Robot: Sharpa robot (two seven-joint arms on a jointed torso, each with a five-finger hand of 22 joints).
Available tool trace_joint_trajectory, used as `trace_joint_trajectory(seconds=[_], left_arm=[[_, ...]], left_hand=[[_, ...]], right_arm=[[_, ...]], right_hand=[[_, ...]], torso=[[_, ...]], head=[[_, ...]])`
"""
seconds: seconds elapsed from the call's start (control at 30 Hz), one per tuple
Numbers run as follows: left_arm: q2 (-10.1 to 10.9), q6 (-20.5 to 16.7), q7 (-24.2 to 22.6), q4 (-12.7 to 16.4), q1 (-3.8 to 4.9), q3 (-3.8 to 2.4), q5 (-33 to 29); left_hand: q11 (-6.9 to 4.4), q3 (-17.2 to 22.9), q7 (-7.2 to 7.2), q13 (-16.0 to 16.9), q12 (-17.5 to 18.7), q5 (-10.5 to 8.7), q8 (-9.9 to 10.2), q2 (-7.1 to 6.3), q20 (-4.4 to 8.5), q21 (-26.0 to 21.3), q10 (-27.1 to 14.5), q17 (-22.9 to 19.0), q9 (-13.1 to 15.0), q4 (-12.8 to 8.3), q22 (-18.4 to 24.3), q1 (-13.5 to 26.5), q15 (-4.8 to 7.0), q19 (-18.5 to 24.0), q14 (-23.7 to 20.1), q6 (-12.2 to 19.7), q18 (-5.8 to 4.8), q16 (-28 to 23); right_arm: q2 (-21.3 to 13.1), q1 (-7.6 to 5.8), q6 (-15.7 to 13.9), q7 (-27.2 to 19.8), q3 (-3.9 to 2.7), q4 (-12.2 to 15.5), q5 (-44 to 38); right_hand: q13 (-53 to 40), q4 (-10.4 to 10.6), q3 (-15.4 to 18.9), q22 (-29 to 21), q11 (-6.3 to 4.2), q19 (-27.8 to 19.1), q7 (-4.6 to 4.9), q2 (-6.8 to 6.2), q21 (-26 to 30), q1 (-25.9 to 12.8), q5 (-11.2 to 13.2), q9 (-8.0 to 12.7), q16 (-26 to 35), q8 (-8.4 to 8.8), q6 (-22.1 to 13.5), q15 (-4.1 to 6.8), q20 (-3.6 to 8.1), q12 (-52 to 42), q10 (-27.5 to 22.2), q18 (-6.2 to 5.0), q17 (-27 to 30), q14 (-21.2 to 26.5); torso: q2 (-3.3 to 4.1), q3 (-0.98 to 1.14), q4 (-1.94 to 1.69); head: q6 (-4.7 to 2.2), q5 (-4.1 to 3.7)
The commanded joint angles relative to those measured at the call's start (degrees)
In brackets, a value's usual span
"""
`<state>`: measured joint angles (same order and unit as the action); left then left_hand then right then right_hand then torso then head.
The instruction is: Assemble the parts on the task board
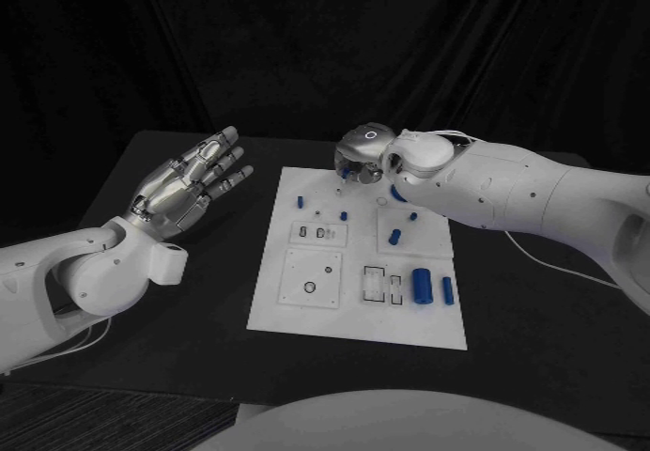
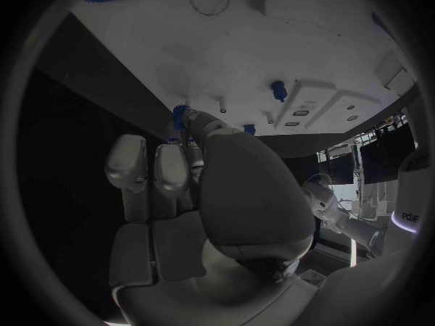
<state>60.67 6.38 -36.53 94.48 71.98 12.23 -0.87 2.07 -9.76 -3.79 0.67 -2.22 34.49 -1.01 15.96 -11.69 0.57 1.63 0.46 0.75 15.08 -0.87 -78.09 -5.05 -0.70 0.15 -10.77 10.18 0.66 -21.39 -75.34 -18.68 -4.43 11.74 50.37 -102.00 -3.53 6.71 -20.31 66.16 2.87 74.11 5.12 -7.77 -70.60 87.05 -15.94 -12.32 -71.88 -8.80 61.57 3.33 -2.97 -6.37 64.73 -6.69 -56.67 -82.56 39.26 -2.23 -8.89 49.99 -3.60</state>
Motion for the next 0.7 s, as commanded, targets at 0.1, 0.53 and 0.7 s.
trace_joint_trajectory(seconds=[0.1, 0.53, 0.7], left_arm=[[-0.11, 0.97, -0.31, -0.03, 0.16, -0.06, 0.16], [-0.17, 1.11, -0.08, -0.2, 0.15, -0.06, 0.16], [-0.2, 1.09, -0.05, -0.32, 0.15, -0.06, 0.16]], left_hand=[[0.45, 2.3, -0.05, 0.28, -1.05, 0.61, -1.02, -0.41, -0.45, 0.65, 0.17, -0.02, 0.95, -0.31, 0.04, -0.93, -0.8, -0.66, 0.32, -0.45, 0.04, 0.48], [0.75, 2.51, -0.66, 0.28, -1.08, 0.62, -1.29, -0.36, -0.53, 0.67, 0.15, -0.02, 1.1, -0.17, 0.04, -1.01, -0.82, -0.68, 0.32, -1.48, 0.03, 0.53], [0.81, 2.54, -0.76, 0.28, -1.08, 0.61, -1.35, -0.37, -0.53, 0.67, 0.14, -0.02, 1.13, -0.15, 0.04, -1.03, -0.81, -0.68, 0.32, -1.72, 0.03, 0.54]], right_arm=[[0.04, 0.32, 1.37, 1.52, 0.03, -0.01, -0.17], [0.18, 0.55, 2.34, 1.2, 0.03, -0.07, -0.17], [0.19, 0.6, 2.35, 1.16, 0.03, -0.11, -0.17]], right_hand=[[-0.86, -0.34, -1.57, 0.62, -0.45, -0.12, 0.08, 0.5, -0.79, -1.65, -0.67, -0.66, 1.04, 1.59, -1.22, -0.19, -0.19, -0.11, 2.11, 0.85, 0.67, 0.27], [-0.84, -0.41, -1.92, 0.55, -0.59, -0.41, -0.28, 0.28, -0.45, -2.04, -0.35, -0.5, 1.33, 2.61, -2.68, -0.19, -0.27, 0.65, 1.81, 0.77, 1.08, 0.51], [-0.83, -0.44, -2.18, 0.43, -0.58, -0.67, -0.85, 0.05, -0.13, -2.33, -0.08, -0.37, 1.59, 3.36, -3.82, -0.2, -0.29, 1.22, 1.51, 0.7, 1.42, 0.75]], torso=[[-0.06, -0.07, -0.02], [-0.06, -0.01, -0.01], [-0.07, -0.02, 0.01]], head=[[0.01, 0.06], [0.01, 0.27], [0.01, 0.27]])
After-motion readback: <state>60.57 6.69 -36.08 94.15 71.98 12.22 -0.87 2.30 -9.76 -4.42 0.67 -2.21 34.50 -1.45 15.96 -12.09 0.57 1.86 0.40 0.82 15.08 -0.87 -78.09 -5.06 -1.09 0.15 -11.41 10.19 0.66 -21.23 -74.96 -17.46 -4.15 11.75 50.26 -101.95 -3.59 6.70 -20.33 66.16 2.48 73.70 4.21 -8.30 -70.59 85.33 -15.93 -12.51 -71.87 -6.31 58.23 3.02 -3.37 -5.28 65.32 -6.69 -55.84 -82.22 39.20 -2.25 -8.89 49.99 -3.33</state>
